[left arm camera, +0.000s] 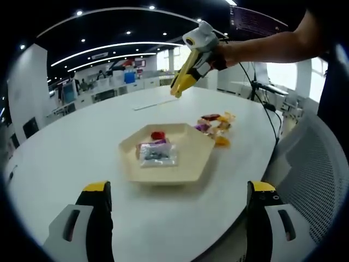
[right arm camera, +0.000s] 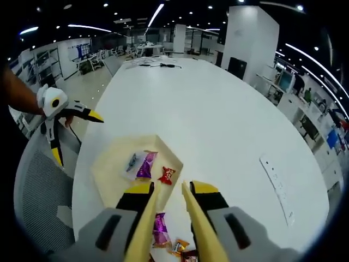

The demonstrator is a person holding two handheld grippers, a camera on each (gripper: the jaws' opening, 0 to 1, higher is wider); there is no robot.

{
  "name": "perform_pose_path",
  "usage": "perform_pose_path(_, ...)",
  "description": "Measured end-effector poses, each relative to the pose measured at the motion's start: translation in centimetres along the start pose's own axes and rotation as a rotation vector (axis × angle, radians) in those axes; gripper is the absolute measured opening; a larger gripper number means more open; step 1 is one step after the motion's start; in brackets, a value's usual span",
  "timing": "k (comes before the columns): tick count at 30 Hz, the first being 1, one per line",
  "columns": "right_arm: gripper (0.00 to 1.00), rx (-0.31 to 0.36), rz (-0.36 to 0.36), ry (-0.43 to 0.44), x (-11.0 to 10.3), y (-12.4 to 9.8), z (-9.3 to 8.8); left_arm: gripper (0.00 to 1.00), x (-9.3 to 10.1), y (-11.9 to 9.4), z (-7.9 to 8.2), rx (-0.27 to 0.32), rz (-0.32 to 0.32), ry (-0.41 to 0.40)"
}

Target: Place the target food into the container with the food tongs after gripping and lifting it, then release it inside without dropping or visibly crushing the food.

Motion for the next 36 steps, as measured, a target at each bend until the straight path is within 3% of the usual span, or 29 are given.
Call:
perform_pose_path(17, 0.26, -0.017, -0.049, 0.068, -0.1, -4.0, -5.2, 1.0, 0.1, -0.1, 0.0, -0.001, -0.006, 0.003)
perform_pose_path(28, 0.26, -0.013, -0.078, 0.095, -0.2, -5.5, -6.9, 1.0, 0.2, 0.0, -0.1, -0.008, -0.011, 0.005)
perform_pose_path(36, 0.26, -0.01, -0.076, 0.105, -0.2, -5.4, -7.5, 1.0, 0.2, 0.0, -0.2, -0.014, -0.014, 0.007)
Point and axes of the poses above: the point that each gripper's makers call its tool centre point, and the gripper's own axes: y roughly forward along the fingers, x roughly to its right, z roughly out of its top, the point moved 8 cm from there along -y, roughly backward along the fingers, and after that the axes turned 12 degrees about z, right-handed, at the moved point
